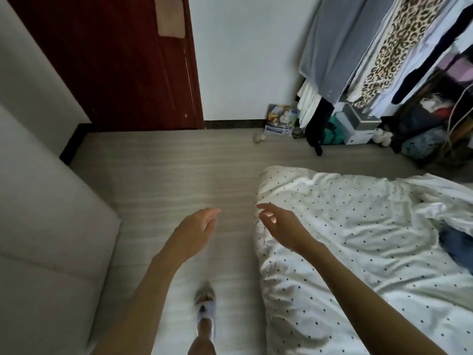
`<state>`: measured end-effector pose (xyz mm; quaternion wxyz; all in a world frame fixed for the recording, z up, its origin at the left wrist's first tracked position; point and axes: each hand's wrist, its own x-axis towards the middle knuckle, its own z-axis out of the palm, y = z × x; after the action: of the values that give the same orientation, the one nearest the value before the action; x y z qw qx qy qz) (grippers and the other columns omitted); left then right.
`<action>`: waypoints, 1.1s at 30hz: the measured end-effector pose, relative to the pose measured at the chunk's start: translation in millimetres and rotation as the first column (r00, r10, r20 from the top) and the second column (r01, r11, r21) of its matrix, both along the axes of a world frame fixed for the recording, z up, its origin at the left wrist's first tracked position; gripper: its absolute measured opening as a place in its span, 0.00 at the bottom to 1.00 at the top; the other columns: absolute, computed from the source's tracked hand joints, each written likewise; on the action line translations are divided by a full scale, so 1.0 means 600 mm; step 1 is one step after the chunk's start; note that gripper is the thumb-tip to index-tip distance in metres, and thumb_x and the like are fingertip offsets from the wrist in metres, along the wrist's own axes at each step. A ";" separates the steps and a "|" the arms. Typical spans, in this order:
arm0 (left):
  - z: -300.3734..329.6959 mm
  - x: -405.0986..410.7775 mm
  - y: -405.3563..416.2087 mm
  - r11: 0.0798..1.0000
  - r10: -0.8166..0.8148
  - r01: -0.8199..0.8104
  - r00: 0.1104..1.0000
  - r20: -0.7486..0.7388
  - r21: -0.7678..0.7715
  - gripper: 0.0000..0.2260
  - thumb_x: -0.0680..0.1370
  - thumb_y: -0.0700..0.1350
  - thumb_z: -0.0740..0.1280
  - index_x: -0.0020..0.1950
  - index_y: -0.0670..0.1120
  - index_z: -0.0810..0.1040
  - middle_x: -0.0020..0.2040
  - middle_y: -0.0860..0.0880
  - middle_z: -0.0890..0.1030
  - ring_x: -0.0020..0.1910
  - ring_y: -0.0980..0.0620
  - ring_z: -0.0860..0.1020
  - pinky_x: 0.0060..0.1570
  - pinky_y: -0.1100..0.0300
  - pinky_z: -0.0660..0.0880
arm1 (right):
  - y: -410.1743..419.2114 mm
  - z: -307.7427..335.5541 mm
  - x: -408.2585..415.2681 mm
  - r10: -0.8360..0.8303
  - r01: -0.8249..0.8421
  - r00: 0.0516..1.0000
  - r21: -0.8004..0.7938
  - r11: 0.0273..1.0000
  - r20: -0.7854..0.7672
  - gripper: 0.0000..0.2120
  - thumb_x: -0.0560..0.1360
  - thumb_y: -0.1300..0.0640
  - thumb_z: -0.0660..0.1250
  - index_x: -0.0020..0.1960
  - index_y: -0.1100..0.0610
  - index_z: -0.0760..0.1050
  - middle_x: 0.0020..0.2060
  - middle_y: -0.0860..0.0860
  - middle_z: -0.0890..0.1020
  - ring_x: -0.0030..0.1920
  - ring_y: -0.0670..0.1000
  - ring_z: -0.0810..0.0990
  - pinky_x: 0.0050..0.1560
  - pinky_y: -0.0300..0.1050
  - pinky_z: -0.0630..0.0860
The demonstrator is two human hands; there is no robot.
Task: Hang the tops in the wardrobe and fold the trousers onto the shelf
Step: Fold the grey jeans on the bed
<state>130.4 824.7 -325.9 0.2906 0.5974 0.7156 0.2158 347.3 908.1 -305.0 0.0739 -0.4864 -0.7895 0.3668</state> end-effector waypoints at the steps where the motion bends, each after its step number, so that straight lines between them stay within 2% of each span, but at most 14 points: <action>1: 0.002 -0.025 0.045 0.999 -0.034 0.034 0.999 -0.004 -0.015 0.16 0.81 0.45 0.58 0.69 0.48 0.71 0.65 0.50 0.75 0.62 0.53 0.74 0.60 0.62 0.68 | 0.039 0.003 -0.019 -0.038 0.038 0.999 0.004 0.999 -0.011 0.16 0.81 0.54 0.58 0.68 0.52 0.70 0.56 0.50 0.81 0.56 0.49 0.79 0.54 0.38 0.71; 4: 0.022 -0.097 0.177 0.989 -0.149 0.147 0.987 -0.058 -0.031 0.16 0.82 0.46 0.57 0.70 0.49 0.70 0.68 0.51 0.73 0.65 0.53 0.72 0.64 0.61 0.66 | 0.146 0.024 -0.064 -0.162 0.162 0.986 0.017 0.987 -0.045 0.16 0.81 0.54 0.59 0.67 0.53 0.71 0.56 0.50 0.81 0.55 0.50 0.79 0.53 0.38 0.71; 7: 0.057 -0.141 0.317 0.978 -0.206 0.207 0.976 -0.068 -0.001 0.17 0.82 0.46 0.56 0.70 0.48 0.69 0.68 0.51 0.72 0.66 0.53 0.70 0.64 0.62 0.64 | 0.250 0.048 -0.091 -0.253 0.255 0.964 0.017 0.967 -0.080 0.16 0.81 0.54 0.59 0.67 0.54 0.72 0.56 0.51 0.81 0.55 0.50 0.79 0.54 0.38 0.72; 11: 0.078 -0.141 0.487 0.933 -0.360 0.360 0.932 -0.041 0.010 0.16 0.82 0.45 0.56 0.70 0.49 0.69 0.67 0.51 0.73 0.65 0.54 0.71 0.63 0.62 0.66 | 0.372 0.063 -0.098 -0.372 0.375 0.923 0.023 0.927 -0.096 0.16 0.81 0.54 0.59 0.68 0.53 0.71 0.56 0.51 0.81 0.56 0.50 0.79 0.54 0.37 0.68; 14: 0.082 -0.123 0.640 0.890 -0.455 0.456 0.890 -0.031 0.027 0.16 0.82 0.45 0.57 0.70 0.49 0.69 0.67 0.51 0.74 0.63 0.55 0.73 0.59 0.63 0.67 | 0.483 0.067 -0.089 -0.434 0.439 0.897 0.042 0.898 -0.090 0.16 0.81 0.54 0.59 0.68 0.53 0.71 0.58 0.51 0.81 0.56 0.51 0.79 0.56 0.41 0.71; 19: 0.112 -0.045 0.915 0.802 -0.583 0.590 0.807 -0.093 0.092 0.16 0.81 0.44 0.59 0.69 0.49 0.70 0.65 0.49 0.76 0.61 0.52 0.75 0.63 0.51 0.69 | 0.684 0.078 -0.025 -0.595 0.603 0.797 0.108 0.790 -0.103 0.17 0.80 0.54 0.60 0.68 0.55 0.71 0.58 0.53 0.80 0.58 0.53 0.78 0.57 0.43 0.71; 21: 0.122 -0.010 0.997 0.737 -0.664 0.672 0.740 -0.111 0.074 0.16 0.81 0.46 0.58 0.69 0.51 0.70 0.65 0.52 0.75 0.61 0.54 0.75 0.64 0.49 0.68 | 0.743 0.086 0.001 -0.662 0.670 0.742 0.115 0.734 -0.104 0.17 0.80 0.54 0.60 0.68 0.54 0.71 0.58 0.53 0.80 0.57 0.52 0.79 0.56 0.41 0.72; 24: 0.127 0.039 1.105 0.649 -0.753 0.759 0.650 -0.102 0.055 0.16 0.81 0.49 0.58 0.70 0.54 0.69 0.65 0.55 0.74 0.60 0.58 0.74 0.60 0.56 0.72 | 0.819 0.095 0.040 -0.743 0.751 0.660 0.114 0.651 -0.106 0.16 0.80 0.53 0.60 0.67 0.52 0.71 0.58 0.52 0.80 0.56 0.51 0.79 0.54 0.40 0.72; 26: 0.132 0.068 1.160 0.608 -0.787 0.791 0.612 -0.085 0.068 0.16 0.81 0.49 0.58 0.70 0.53 0.69 0.65 0.56 0.74 0.62 0.59 0.73 0.61 0.57 0.71 | 0.855 0.100 0.060 -0.778 0.787 0.617 0.108 0.607 -0.120 0.16 0.80 0.52 0.60 0.67 0.51 0.72 0.58 0.51 0.80 0.56 0.51 0.79 0.54 0.41 0.73; 28: 0.129 0.111 1.222 0.540 -0.836 0.840 0.543 -0.081 0.052 0.16 0.81 0.48 0.58 0.70 0.53 0.69 0.65 0.56 0.74 0.61 0.59 0.73 0.59 0.59 0.71 | 0.896 0.099 0.088 -0.823 0.832 0.555 0.116 0.543 -0.120 0.16 0.80 0.52 0.60 0.66 0.51 0.72 0.57 0.51 0.80 0.55 0.51 0.79 0.53 0.42 0.73; 29: 0.124 0.152 1.271 0.482 -0.871 0.875 0.484 -0.089 0.047 0.16 0.81 0.48 0.58 0.70 0.54 0.69 0.64 0.56 0.74 0.59 0.59 0.74 0.58 0.60 0.72 | 0.925 0.097 0.115 -0.860 0.868 0.495 0.120 0.482 -0.122 0.16 0.80 0.52 0.60 0.66 0.51 0.73 0.56 0.51 0.81 0.55 0.51 0.79 0.54 0.42 0.73; 30: 0.127 0.158 1.274 0.471 -0.876 0.880 0.474 -0.086 0.051 0.16 0.81 0.48 0.58 0.69 0.54 0.69 0.64 0.56 0.75 0.58 0.59 0.74 0.57 0.60 0.72 | 0.928 0.099 0.119 -0.864 0.870 0.490 0.124 0.477 -0.118 0.16 0.80 0.52 0.60 0.66 0.51 0.73 0.56 0.51 0.81 0.54 0.52 0.79 0.54 0.43 0.73; 33: 0.111 0.247 1.367 0.339 -0.934 0.938 0.345 -0.089 0.074 0.16 0.81 0.47 0.59 0.69 0.54 0.70 0.64 0.55 0.75 0.59 0.59 0.74 0.58 0.59 0.71 | 0.976 0.089 0.177 -0.923 0.929 0.364 0.123 0.349 -0.127 0.16 0.80 0.54 0.61 0.66 0.52 0.73 0.56 0.52 0.81 0.55 0.53 0.79 0.56 0.45 0.74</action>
<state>278.4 1644.7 -259.2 0.3169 0.9177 0.2361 0.0414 453.8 1493.5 -251.5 0.3238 -0.8316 -0.4048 0.1992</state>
